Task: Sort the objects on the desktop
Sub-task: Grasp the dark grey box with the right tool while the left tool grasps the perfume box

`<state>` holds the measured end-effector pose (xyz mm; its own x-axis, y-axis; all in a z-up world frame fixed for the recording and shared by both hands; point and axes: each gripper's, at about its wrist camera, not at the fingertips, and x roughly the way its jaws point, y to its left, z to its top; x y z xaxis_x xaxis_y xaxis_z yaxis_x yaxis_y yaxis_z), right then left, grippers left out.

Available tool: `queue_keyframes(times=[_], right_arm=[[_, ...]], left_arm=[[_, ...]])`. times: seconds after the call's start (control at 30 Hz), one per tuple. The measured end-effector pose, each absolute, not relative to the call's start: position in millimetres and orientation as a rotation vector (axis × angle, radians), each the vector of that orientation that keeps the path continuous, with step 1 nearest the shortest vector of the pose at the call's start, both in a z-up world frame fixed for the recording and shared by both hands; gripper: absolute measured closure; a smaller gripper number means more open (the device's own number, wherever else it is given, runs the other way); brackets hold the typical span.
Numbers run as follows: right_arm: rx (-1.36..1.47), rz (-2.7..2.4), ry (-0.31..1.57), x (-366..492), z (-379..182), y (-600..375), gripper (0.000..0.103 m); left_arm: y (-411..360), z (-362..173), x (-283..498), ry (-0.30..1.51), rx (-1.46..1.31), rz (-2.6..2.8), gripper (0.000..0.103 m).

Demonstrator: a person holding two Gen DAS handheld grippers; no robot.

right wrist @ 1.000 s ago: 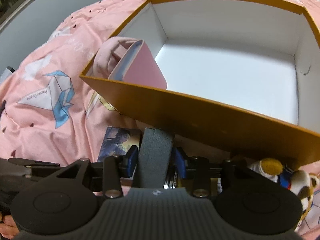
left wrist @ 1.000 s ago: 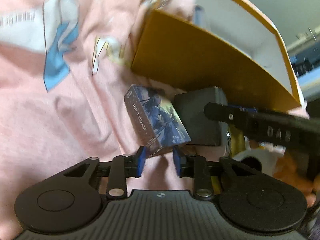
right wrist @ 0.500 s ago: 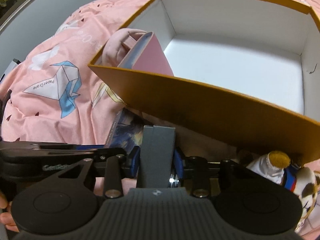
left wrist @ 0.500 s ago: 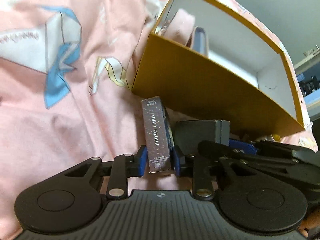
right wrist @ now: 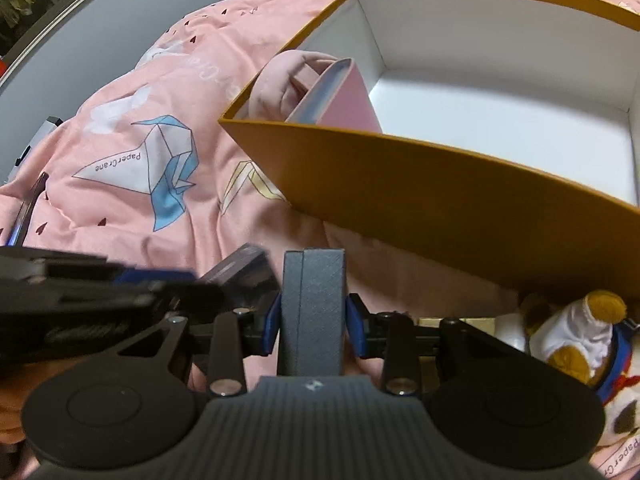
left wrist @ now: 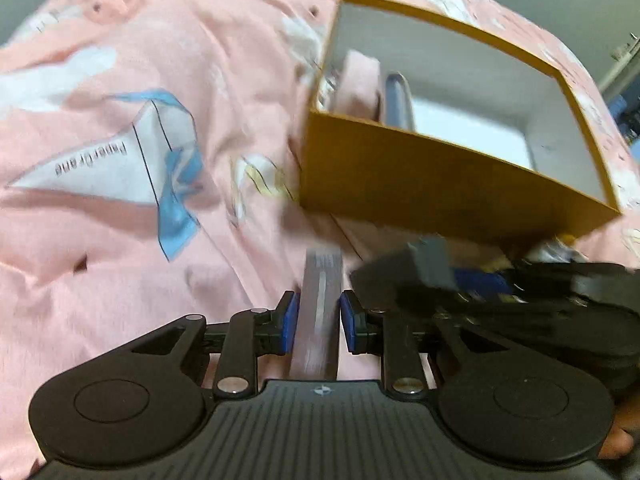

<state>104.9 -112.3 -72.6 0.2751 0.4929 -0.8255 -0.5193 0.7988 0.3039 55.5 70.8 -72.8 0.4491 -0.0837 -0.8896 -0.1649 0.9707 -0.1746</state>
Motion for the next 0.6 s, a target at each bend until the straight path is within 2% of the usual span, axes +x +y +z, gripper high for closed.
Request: queue_keyframes(times=[0.13, 0.23, 0.27, 0.5, 0.53, 0.57, 0.6], right_arm=[[-0.024, 0.655, 1.135, 111, -75, -117, 0.066], [-0.049, 0.670, 1.123, 108, -74, -115, 0.065], [-0.054, 0.675, 1.116, 107, -75, -113, 0.065], [-0.054, 0.687, 1.129, 99, -88, -110, 0.065], [-0.056, 0.688, 1.126, 99, -88, -109, 0.065], [-0.056, 0.689, 1.125, 99, -88, -109, 0.065], [-0.055, 0.690, 1.123, 99, -88, -109, 0.066]], left_arm=[[61, -68, 44, 1.122, -0.184, 0.014, 0.073], [60, -58, 33, 1.143, -0.163, -0.005, 0.061], [60, -60, 31, 1.148, -0.148, 0.012, 0.051], [67, -91, 28, 1.275, -0.193, 0.039, 0.050], [71, -95, 28, 1.278, -0.218, 0.032, 0.052], [75, -97, 29, 1.276, -0.243, 0.035, 0.060], [76, -95, 28, 1.272, -0.252, 0.031, 0.061]])
